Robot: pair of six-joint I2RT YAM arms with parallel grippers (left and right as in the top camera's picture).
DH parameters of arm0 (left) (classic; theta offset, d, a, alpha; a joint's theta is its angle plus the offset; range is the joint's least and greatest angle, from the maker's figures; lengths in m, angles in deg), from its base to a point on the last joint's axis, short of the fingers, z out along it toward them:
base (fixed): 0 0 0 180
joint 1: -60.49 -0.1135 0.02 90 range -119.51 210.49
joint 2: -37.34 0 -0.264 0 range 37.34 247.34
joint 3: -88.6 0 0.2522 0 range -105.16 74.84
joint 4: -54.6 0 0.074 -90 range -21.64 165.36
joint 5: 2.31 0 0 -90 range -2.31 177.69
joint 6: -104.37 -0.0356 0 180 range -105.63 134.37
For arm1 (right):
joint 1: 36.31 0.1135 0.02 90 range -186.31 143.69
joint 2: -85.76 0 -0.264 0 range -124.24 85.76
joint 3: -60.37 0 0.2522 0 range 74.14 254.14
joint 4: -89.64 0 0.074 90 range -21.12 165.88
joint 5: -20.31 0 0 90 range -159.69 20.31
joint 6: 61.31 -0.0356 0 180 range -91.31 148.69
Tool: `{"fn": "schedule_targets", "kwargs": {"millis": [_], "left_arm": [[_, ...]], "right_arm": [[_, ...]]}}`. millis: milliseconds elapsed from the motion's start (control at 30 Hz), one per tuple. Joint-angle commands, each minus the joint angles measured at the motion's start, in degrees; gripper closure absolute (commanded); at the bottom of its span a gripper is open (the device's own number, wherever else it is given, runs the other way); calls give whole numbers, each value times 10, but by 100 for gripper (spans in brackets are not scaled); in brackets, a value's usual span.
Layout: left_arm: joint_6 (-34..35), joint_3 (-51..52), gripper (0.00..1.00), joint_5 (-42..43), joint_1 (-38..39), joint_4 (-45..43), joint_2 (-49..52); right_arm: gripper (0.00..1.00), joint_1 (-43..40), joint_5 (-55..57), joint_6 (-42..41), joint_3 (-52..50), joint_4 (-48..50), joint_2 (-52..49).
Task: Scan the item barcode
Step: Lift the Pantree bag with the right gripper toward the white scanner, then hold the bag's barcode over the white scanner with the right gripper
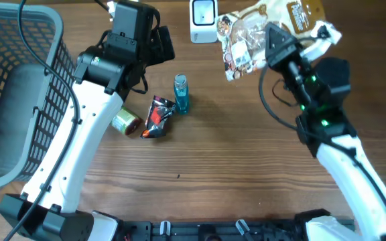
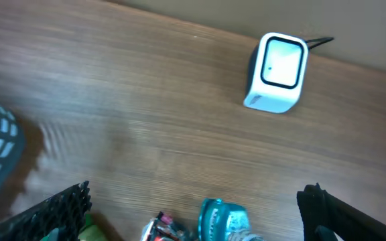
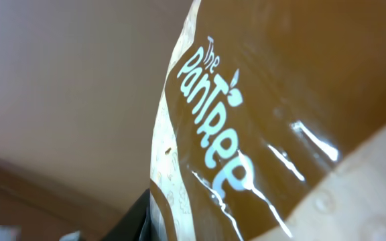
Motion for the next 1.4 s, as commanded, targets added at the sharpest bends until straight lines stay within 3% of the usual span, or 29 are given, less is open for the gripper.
{"fn": "schedule_targets", "kwargs": {"millis": [0, 67, 200, 300, 467, 800, 967, 1167, 1367], "left_arm": [[-9, -6, 0, -76, -1, 5, 5], [-9, -6, 0, -123, -1, 7, 5], [-9, -6, 0, -153, -1, 9, 5], [-9, -6, 0, -163, -1, 9, 5], [-9, -6, 0, -211, -1, 21, 5], [-9, -6, 0, -212, -1, 68, 5], [-9, -6, 0, -208, -1, 108, 5], [-9, -1, 0, -208, -1, 113, 5], [-9, 0, 0, -208, -1, 113, 5]], "right_arm": [[90, 9, -11, 72, 108, -14, -118], [91, 20, -2, 127, 209, -69, -188], [92, 55, 121, 279, 402, -167, -297], [93, 82, 189, 402, 463, -161, -347], [95, 134, 318, 709, 464, -53, -420], [95, 168, 270, 1124, 464, 242, -591], [95, 168, 211, 1112, 464, 290, -643], [95, 178, 178, 983, 471, 290, -658], [95, 179, 151, 951, 484, 268, -679]]}}
